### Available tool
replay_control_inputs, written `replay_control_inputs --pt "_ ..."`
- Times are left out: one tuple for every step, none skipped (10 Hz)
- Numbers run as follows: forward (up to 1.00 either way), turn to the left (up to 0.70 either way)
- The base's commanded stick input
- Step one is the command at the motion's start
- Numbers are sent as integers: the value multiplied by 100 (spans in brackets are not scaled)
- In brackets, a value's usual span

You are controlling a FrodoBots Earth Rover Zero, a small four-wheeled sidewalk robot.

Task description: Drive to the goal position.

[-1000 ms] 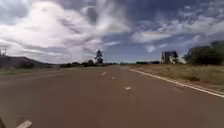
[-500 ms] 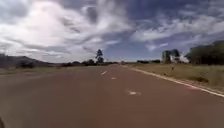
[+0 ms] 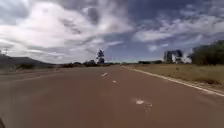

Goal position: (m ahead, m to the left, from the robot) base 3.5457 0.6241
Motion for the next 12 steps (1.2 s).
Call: replay_control_inputs --pt "100 0" --pt "100 0" --pt "100 0" --pt "100 0" --pt "100 0" --pt "100 0" --pt "100 0" --pt "100 0" --pt "100 0" --pt "100 0" --pt "100 0" --pt "100 0"
